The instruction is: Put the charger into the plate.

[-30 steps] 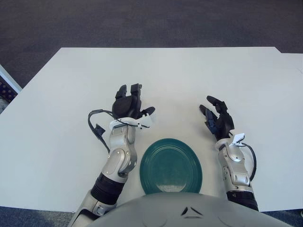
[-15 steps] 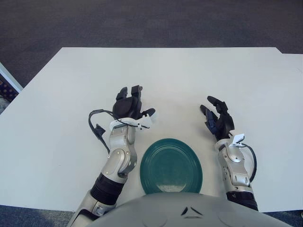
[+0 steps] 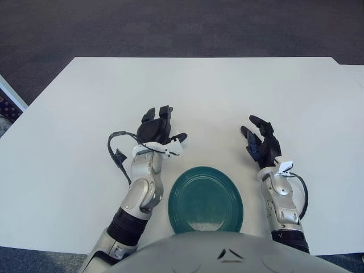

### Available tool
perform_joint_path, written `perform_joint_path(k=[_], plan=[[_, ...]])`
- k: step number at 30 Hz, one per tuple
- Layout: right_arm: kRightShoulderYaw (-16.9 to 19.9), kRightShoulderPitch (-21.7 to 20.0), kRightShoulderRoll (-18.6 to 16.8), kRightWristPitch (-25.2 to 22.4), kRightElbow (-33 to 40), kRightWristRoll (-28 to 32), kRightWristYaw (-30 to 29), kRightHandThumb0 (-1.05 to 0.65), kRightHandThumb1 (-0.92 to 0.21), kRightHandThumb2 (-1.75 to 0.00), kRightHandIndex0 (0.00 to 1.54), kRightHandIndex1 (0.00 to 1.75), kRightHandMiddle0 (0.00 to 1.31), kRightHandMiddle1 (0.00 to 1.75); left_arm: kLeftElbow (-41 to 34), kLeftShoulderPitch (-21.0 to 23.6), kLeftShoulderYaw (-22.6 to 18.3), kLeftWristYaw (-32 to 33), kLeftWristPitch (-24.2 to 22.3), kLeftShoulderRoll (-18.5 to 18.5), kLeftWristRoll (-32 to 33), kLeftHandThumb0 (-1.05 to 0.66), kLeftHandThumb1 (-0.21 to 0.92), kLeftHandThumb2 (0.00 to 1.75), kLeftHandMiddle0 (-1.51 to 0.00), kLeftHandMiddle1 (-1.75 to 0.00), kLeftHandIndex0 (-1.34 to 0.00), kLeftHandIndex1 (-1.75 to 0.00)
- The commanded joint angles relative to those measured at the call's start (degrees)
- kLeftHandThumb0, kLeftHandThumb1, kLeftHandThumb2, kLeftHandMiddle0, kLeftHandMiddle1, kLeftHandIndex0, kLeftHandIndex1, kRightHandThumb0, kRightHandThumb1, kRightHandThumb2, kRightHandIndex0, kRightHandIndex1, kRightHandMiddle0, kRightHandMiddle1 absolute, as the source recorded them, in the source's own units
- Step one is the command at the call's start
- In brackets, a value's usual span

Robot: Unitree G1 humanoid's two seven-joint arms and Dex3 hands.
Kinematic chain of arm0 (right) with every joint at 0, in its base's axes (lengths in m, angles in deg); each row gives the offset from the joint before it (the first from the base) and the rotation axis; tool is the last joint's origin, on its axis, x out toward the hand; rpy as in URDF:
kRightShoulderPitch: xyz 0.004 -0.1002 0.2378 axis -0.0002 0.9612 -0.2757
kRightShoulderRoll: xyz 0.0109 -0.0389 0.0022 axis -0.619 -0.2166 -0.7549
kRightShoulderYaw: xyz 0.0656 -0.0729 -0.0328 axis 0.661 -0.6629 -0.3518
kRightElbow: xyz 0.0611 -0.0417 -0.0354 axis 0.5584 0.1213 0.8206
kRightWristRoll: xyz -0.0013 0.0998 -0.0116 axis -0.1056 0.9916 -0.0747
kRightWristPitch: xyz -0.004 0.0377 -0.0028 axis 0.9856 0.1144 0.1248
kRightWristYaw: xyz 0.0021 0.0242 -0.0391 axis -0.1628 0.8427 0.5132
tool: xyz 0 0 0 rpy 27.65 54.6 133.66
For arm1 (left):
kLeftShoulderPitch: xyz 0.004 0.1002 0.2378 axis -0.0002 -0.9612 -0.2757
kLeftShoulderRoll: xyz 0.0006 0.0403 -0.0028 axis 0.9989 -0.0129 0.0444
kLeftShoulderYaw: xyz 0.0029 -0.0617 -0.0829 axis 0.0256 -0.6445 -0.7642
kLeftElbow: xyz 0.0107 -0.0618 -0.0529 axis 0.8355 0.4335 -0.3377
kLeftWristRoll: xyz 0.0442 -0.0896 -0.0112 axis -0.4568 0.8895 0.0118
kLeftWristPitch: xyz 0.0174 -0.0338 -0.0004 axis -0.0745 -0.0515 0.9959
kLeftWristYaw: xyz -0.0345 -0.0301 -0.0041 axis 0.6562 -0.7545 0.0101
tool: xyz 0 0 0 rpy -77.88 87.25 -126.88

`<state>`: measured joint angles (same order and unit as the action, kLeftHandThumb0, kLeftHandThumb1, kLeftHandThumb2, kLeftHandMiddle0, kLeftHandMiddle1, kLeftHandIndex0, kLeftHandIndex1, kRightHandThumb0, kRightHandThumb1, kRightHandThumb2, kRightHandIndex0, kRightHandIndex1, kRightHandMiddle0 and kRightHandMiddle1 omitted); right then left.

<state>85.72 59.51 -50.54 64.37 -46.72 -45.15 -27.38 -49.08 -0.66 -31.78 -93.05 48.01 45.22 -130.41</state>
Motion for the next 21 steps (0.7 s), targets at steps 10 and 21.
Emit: perform_joint_path(k=[10, 21], plan=[[-0.22, 0.63, -0.15, 0.24, -2.45, -0.42, -0.26, -0.48, -0.92, -0.56, 0.48, 0.0, 0.06, 0.76, 10.09, 3.24, -1.64, 6.13, 6.81, 2.66, 9.08, -1.05, 0.92, 0.52, -0.22, -0.01, 0.0, -0.72], [-0.2, 0.85, -0.21, 0.56, -2.31, -0.04, -0.15, -0.48, -0.92, -0.57, 0.5, 0.01, 0.07, 0.78, 14.92, 3.81, -2.05, 11.8, 10.86, 3.75, 13.85, -1.05, 0.92, 0.4, -0.28, -0.02, 0.0, -0.93]])
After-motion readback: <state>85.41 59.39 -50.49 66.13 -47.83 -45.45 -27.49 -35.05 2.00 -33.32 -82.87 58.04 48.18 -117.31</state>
